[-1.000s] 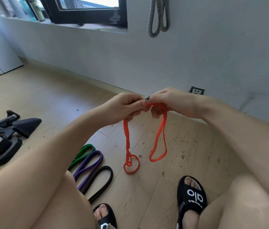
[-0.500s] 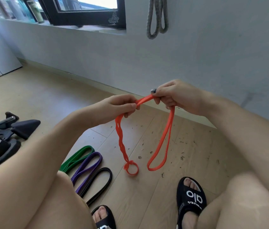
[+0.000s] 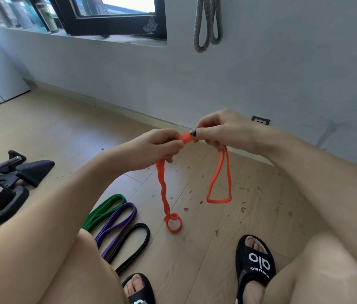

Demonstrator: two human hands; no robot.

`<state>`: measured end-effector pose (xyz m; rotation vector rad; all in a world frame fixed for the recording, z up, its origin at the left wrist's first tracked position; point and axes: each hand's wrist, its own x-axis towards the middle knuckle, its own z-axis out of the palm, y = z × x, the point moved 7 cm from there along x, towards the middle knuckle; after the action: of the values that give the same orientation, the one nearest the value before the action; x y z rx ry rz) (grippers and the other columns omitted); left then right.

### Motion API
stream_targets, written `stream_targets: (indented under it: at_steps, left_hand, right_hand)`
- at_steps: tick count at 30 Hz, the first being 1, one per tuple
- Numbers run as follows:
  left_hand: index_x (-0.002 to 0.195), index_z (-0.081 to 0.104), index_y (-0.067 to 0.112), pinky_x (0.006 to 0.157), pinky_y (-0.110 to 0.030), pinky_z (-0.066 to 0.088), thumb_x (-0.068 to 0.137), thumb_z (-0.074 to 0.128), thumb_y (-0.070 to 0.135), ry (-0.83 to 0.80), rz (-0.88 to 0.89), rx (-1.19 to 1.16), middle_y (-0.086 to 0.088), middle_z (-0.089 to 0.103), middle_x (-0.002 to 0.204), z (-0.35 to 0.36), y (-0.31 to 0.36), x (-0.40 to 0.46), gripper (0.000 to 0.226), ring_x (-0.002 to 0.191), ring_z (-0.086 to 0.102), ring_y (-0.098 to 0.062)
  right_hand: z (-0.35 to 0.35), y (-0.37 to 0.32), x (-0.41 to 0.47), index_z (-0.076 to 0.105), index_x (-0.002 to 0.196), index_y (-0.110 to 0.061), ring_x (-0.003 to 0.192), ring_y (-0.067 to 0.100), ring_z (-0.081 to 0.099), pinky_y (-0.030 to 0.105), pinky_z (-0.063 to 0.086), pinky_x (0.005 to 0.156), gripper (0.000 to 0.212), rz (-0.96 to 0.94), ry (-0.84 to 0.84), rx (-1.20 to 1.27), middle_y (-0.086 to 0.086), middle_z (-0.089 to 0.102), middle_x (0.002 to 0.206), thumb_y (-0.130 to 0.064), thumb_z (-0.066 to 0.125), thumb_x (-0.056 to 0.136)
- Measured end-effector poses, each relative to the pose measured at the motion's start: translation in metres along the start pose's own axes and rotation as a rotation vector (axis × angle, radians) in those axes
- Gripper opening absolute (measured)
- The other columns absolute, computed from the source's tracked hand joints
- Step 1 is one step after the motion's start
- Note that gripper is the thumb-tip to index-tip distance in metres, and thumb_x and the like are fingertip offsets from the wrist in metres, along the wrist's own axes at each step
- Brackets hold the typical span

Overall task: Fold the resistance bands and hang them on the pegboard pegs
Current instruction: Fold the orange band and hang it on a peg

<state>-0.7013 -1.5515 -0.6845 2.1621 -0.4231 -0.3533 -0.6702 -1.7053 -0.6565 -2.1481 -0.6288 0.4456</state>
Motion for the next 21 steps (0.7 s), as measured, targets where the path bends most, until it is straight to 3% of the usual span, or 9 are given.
stream_targets:
  at_steps: [3,6,9,15,19,21]
  left_hand:
    - [0.103,0.066,0.015,0.078,-0.035,0.055,0.108,0.049,0.026,0.008,0.016,-0.012,0.01,0.057,0.072,0.001,0.001,0.0,0.021,0.069,0.055,-0.01]
    - [0.116,0.058,0.012,0.082,-0.039,0.061,0.104,0.058,0.023,0.056,0.056,0.001,0.004,0.071,0.086,-0.001,0.004,-0.003,0.016,0.078,0.07,-0.015]
    - [0.108,0.051,0.012,0.087,-0.04,0.063,0.1,0.064,0.019,0.118,0.091,0.09,-0.002,0.073,0.102,-0.005,0.006,-0.006,0.017,0.091,0.076,-0.014]
    - [0.096,0.055,0.015,0.082,-0.037,0.064,0.097,0.068,0.02,0.128,0.157,0.345,0.004,0.072,0.098,-0.004,0.009,0.0,0.014,0.088,0.076,-0.01]
    - [0.097,0.051,0.02,0.078,-0.047,0.062,0.097,0.048,0.046,0.244,0.237,0.517,0.003,0.068,0.094,-0.007,0.021,-0.001,0.027,0.084,0.072,-0.022]
    - [0.097,0.047,0.02,0.072,-0.051,0.059,0.097,0.044,0.04,0.353,0.292,0.596,0.002,0.061,0.091,-0.015,0.028,-0.003,0.021,0.077,0.066,-0.029]
  right_hand:
    - [-0.003,0.003,0.001,0.076,0.087,-0.011,0.055,0.008,0.044,0.028,0.039,0.056,0.021,0.002,0.019,0.026,-0.01,0.049,0.058,-0.028,0.067,0.096]
    - [-0.005,0.006,0.0,0.076,0.088,-0.01,0.055,0.01,0.041,0.029,0.038,0.058,0.023,0.017,0.036,0.064,-0.01,0.045,0.057,-0.028,0.065,0.098]
    - [-0.007,0.007,-0.002,0.075,0.089,-0.008,0.054,0.011,0.038,0.031,0.038,0.061,0.026,0.032,0.042,0.102,-0.01,0.042,0.056,-0.03,0.065,0.099]
    - [-0.004,0.003,-0.003,0.073,0.089,-0.006,0.051,0.009,0.036,0.027,0.036,0.056,0.026,0.038,0.044,0.151,-0.005,0.04,0.057,-0.027,0.062,0.101]
    - [-0.007,0.002,-0.003,0.071,0.087,-0.009,0.05,0.009,0.034,0.026,0.035,0.055,0.025,0.034,0.08,0.206,-0.005,0.038,0.057,-0.027,0.062,0.101]
    - [-0.012,0.003,-0.003,0.072,0.088,-0.008,0.05,0.009,0.033,0.025,0.035,0.055,0.025,0.043,0.113,0.232,-0.006,0.037,0.056,-0.027,0.062,0.101]
